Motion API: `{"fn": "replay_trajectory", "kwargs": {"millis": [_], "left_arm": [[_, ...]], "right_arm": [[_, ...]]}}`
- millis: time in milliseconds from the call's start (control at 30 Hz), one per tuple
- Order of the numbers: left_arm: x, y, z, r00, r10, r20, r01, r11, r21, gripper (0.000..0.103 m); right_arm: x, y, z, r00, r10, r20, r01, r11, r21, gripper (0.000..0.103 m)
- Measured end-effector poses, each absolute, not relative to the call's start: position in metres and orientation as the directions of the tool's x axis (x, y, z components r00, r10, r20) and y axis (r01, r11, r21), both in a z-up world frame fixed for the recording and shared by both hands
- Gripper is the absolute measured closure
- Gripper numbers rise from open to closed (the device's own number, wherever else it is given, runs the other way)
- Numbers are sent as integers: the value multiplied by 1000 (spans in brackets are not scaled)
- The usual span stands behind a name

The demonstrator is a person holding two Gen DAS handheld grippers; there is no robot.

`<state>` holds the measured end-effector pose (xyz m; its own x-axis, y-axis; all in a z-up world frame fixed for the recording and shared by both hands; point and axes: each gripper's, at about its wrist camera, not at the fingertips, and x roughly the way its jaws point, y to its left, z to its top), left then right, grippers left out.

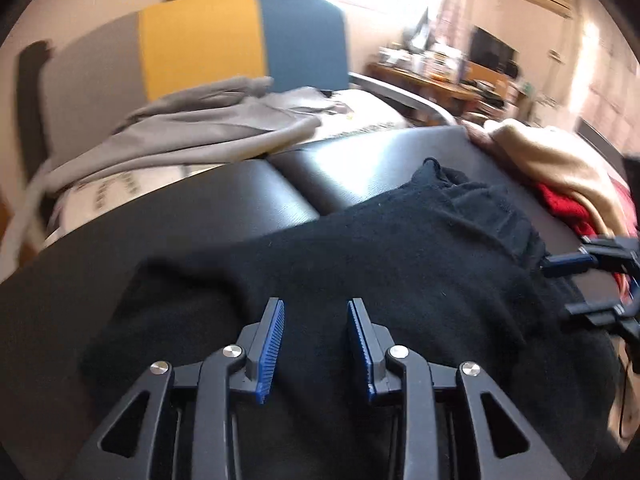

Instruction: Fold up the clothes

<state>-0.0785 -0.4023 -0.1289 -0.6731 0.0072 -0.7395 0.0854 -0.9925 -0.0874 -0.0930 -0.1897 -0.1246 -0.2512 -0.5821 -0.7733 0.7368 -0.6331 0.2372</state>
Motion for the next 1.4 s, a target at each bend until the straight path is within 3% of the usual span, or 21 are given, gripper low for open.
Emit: {"fn": "replay_trajectory", "kwargs": {"millis": [100, 233, 533, 600, 700, 933, 1033, 1267, 1400], "left_arm": [[-23, -397, -125, -697, 37, -716, 168, -962, -214, 67], [52, -379, -130, -699, 14, -715, 246, -934, -259, 67], [154, -362, -135, -656, -126, -744, 394, -898, -195, 67], [167, -364, -133, -661, -134, -738, 414, -886, -210, 67], [189, -365, -133, -653, -170, -738, 444, -876, -191, 66], [245, -374, -148, -594, -226, -772, 535, -827, -170, 61], [263, -375, -160, -586, -192, -787, 545, -812, -207, 58], [265, -360, -165, -641, -75, -764, 461, -834, -304, 55], [258, -342, -167, -637, -33, -770, 403, -866, -296, 54]], "right_arm": [[-64, -168, -118, -252, -577, -777, 741, -631, 228, 29], [-24, -135, -126, -292, -485, -824, 725, -674, 140, 26], [46, -108, -159, -333, -372, -867, 721, -693, 20, 9], [52, -111, -162, -342, -362, -867, 722, -692, 4, 0], [57, -113, -167, -364, -349, -864, 711, -703, -15, 0], [50, -102, -164, -357, -412, -838, 649, -755, 95, 0], [52, -98, -164, -365, -432, -824, 636, -762, 118, 0], [49, -58, -144, -326, -557, -764, 565, -763, 316, 0], [43, -21, -143, -302, -598, -743, 501, -762, 410, 0]]}}
